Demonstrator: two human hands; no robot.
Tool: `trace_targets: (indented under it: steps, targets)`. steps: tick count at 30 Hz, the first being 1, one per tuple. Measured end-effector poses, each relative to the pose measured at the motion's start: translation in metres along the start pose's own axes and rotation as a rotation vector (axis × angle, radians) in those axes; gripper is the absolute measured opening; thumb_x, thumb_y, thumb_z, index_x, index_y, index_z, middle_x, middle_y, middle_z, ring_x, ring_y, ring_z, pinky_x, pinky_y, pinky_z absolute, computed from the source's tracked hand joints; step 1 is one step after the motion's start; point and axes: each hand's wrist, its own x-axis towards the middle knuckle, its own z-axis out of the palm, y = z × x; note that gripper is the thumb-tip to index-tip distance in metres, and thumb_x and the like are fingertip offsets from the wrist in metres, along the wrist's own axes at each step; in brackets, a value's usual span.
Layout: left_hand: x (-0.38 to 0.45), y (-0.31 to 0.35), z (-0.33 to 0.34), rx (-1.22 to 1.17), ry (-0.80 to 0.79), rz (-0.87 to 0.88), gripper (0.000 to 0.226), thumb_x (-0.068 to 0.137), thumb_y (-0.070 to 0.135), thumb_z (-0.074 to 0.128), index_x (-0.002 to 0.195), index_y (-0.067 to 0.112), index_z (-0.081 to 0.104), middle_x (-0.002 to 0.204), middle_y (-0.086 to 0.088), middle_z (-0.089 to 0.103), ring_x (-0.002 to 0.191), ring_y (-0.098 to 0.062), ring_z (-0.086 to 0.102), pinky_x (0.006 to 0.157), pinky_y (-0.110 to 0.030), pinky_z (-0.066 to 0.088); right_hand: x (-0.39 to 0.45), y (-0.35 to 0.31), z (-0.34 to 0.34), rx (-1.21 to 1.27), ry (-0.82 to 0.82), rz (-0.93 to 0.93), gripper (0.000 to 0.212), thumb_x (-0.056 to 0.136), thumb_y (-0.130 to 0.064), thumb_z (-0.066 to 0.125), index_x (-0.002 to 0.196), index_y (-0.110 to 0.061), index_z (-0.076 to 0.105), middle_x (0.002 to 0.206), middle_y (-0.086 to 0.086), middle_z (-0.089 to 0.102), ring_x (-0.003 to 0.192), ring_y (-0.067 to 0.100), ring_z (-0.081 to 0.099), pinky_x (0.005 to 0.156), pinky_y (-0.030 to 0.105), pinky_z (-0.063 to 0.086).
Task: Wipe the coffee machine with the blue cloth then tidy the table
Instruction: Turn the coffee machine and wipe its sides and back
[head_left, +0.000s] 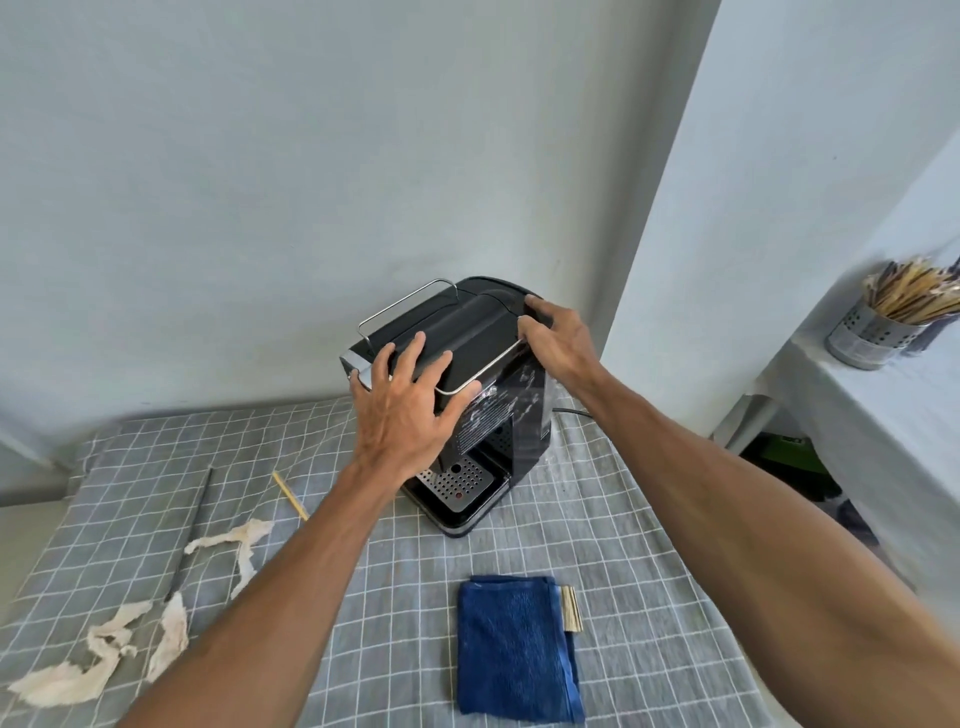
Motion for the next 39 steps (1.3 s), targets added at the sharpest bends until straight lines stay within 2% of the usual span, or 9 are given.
trace_targets:
  steps: [4,8,11,16,21,25,29,33,39]
  targets:
    - [0.002,-0.015,-0.005,0.004,-0.031,0.073,0.082,0.092,0.082,0.015,0.145,0.033,0.054,0.164,0.0,0.035,0.148,-0.034,0.03,0.109,-0.071,0.028,-0.007,0.005,0.008,0.027,0.068,0.051,0.065,0.084,-0.02,0.058,0.15,-0.017,0.053,0.105,0.011,0.071,0.041,0.001,0.044,0.044,0.015,0.044]
    - [0.005,-0.027,-0.006,0.03,-0.068,0.179,0.082,0.093,0.08,0.015,0.147,0.031,0.053,0.164,-0.002,0.035,0.149,-0.034,0.03,0.11,-0.069,0.029,-0.016,0.017,0.014,0.051,0.096,0.07,0.069,0.086,-0.021,0.056,0.155,-0.018,0.045,0.111,0.013,0.064,0.037,-0.001,0.046,0.062,0.01,0.042]
    - [0.008,-0.041,-0.008,0.021,-0.074,0.237,0.08,0.094,0.079,0.017,0.148,0.032,0.052,0.164,-0.001,0.035,0.15,-0.032,0.028,0.111,-0.068,0.028,-0.03,0.017,0.02,0.035,0.124,0.079,0.072,0.087,-0.027,0.055,0.157,-0.021,0.041,0.14,0.019,0.051,0.042,0.001,0.051,0.051,0.01,0.043]
    - [0.009,-0.064,-0.006,0.004,-0.114,0.31,0.074,0.096,0.077,0.021,0.151,0.035,0.045,0.167,0.004,0.027,0.155,-0.027,0.018,0.118,-0.063,0.02,-0.056,0.012,0.034,-0.013,0.15,0.097,0.072,0.09,-0.034,0.054,0.159,-0.025,0.036,0.159,0.02,0.02,0.09,0.011,0.062,0.106,0.034,0.045]
    - [0.008,-0.069,-0.006,-0.046,-0.112,0.317,0.069,0.096,0.076,0.025,0.15,0.037,0.045,0.166,0.007,0.028,0.155,-0.026,0.016,0.119,-0.062,0.015,-0.065,0.012,0.022,-0.127,0.063,0.065,0.071,0.095,-0.053,0.052,0.16,-0.034,0.031,0.163,0.016,0.021,0.089,0.015,0.065,0.104,0.038,0.044]
    - [0.01,-0.063,-0.01,-0.162,-0.04,0.272,0.059,0.102,0.065,0.021,0.14,0.04,0.058,0.157,0.008,0.044,0.148,-0.025,0.031,0.115,-0.065,0.022,-0.072,0.036,0.01,-0.15,-0.044,-0.002,0.082,0.09,-0.082,0.039,0.16,-0.049,0.013,0.173,0.002,0.001,0.158,0.027,0.012,0.122,0.057,0.016]
    - [0.029,-0.051,-0.02,-0.099,-0.068,0.265,0.053,0.105,0.06,0.022,0.135,0.043,0.062,0.15,0.006,0.052,0.14,-0.024,0.042,0.117,-0.069,0.013,-0.096,0.077,0.012,-0.201,-0.032,-0.177,0.082,0.1,-0.071,0.035,0.161,-0.042,-0.01,0.171,-0.011,-0.013,0.158,0.011,-0.012,0.118,0.043,0.004]
    - [0.046,-0.044,-0.018,-0.041,-0.243,0.262,0.048,0.105,0.062,0.026,0.148,0.049,0.045,0.164,-0.002,0.035,0.149,-0.031,0.031,0.121,-0.057,0.018,-0.132,0.127,0.031,-0.38,-0.072,-0.256,0.087,0.104,-0.059,0.042,0.162,-0.028,-0.015,0.171,-0.005,-0.019,0.158,0.012,-0.011,0.121,0.037,0.005]
    - [0.038,-0.046,-0.013,-0.013,-0.248,0.2,0.046,0.105,0.06,0.022,0.151,0.06,0.03,0.169,0.007,0.019,0.155,-0.023,0.018,0.123,-0.052,0.011,-0.199,0.202,0.064,-0.764,-0.498,-0.163,0.086,0.103,-0.065,0.031,0.163,-0.022,-0.014,0.169,0.007,-0.021,0.158,0.027,-0.011,0.129,0.046,0.006]
